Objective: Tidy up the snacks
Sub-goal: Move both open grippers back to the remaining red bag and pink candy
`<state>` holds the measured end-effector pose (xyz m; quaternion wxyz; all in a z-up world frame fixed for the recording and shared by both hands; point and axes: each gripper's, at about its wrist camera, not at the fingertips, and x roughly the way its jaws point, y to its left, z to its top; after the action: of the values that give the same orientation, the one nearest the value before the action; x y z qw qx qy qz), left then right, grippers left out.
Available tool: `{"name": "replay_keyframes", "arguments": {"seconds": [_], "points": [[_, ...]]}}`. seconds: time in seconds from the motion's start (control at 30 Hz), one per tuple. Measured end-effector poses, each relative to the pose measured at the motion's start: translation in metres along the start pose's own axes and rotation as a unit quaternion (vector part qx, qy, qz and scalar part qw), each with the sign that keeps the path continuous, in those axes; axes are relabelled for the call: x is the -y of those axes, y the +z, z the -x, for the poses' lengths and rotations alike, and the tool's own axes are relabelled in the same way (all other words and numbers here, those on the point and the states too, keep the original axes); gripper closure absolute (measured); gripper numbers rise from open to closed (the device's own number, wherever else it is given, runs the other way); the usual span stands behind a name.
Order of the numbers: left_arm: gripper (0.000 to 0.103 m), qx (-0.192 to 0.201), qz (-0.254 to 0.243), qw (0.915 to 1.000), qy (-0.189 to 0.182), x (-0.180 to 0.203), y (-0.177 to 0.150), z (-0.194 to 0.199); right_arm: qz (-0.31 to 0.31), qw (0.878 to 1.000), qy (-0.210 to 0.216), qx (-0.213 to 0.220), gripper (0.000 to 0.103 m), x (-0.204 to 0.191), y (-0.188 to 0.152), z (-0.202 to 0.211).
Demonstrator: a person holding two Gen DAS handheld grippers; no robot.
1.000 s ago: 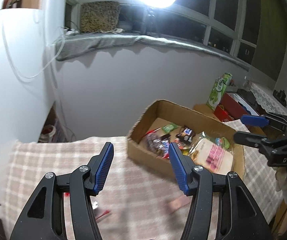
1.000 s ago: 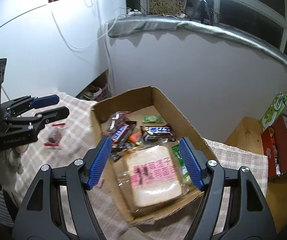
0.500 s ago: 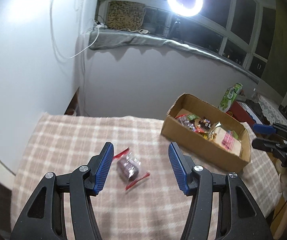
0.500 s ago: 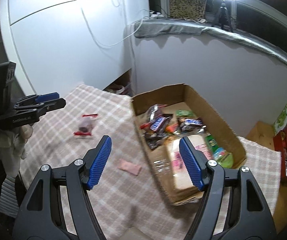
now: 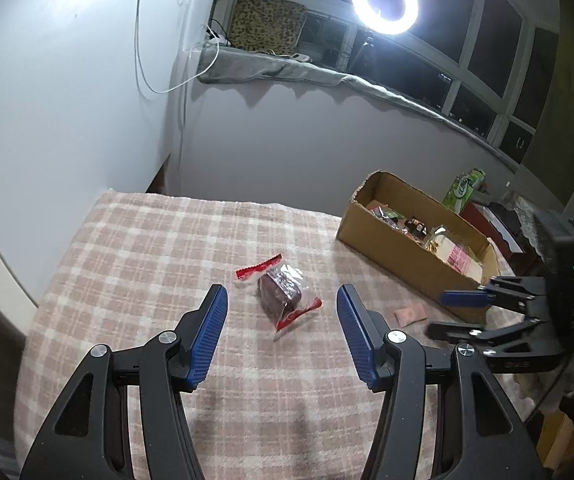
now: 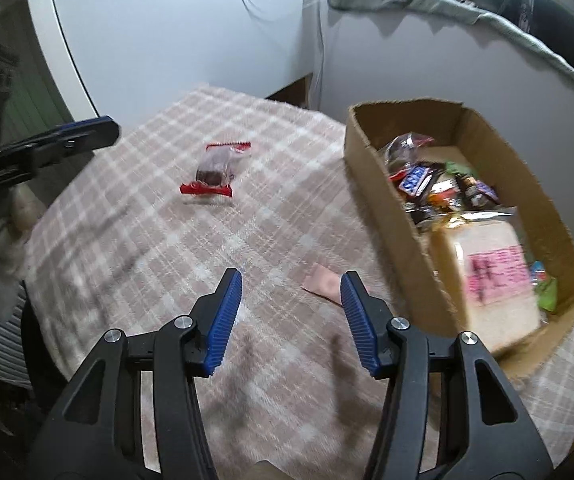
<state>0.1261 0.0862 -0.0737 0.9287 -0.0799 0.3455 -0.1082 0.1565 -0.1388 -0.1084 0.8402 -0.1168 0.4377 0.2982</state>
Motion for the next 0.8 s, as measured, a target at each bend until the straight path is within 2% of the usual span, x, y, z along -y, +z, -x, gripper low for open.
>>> {"name": "replay_keyframes", "arguments": {"seconds": [0.33, 0.5, 0.8], "points": [[0.047, 0.0, 0.003, 0.9999, -0.011, -0.005, -0.005, -0.006, 0.004, 0.999, -0.027, -0.038, 0.049, -0.005, 0.012, -0.052], [0.047, -0.007, 0.005, 0.9999, -0.012, -0.007, -0.007, -0.012, -0.009, 0.997, -0.055, -0.06, 0.049, 0.001, 0.013, -0.07], [0.047, -0.022, 0.004, 0.9997, -0.013, -0.005, -0.011, -0.023, -0.025, 0.997, -0.014, -0.074, 0.049, 0.005, -0.007, -0.055]]}}
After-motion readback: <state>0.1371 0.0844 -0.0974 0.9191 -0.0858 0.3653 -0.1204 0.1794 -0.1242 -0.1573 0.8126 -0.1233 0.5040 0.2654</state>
